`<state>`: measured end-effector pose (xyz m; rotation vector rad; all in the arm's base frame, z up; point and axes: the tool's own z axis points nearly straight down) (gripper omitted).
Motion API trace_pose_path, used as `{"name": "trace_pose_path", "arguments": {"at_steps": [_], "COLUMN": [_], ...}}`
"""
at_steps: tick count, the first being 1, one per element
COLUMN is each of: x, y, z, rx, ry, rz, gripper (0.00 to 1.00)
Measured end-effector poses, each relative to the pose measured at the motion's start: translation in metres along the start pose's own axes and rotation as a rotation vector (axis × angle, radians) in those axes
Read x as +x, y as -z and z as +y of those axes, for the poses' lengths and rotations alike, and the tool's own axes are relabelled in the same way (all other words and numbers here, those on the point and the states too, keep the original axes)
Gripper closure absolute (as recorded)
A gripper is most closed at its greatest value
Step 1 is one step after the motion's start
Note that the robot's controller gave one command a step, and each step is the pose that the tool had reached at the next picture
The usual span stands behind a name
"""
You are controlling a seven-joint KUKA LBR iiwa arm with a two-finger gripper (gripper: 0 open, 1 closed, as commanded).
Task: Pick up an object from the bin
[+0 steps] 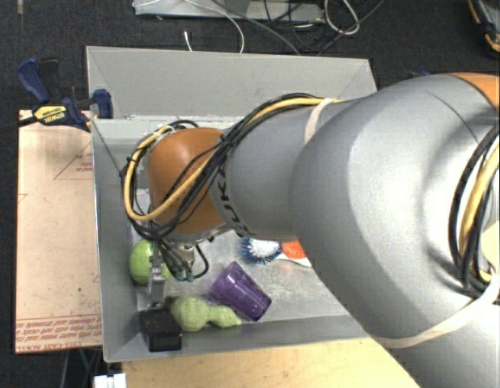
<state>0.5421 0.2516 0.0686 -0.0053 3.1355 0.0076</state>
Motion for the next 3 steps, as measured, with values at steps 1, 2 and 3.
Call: {"name": "trace_pose_path", "arguments": {"at_steps": [1, 2, 3], "x": [0.0182, 0.0182, 0.0186], "y": [0.0023, 0.0024, 0.0055], "z": [0.0009, 0.0009, 0.0008], "rx": [0.004, 0.004, 0.005], "ry": [-0.518, -0.518, -0.518], "rz": [0.005, 0.005, 0.006], "gripper": [1.00, 1.00, 1.00]}}
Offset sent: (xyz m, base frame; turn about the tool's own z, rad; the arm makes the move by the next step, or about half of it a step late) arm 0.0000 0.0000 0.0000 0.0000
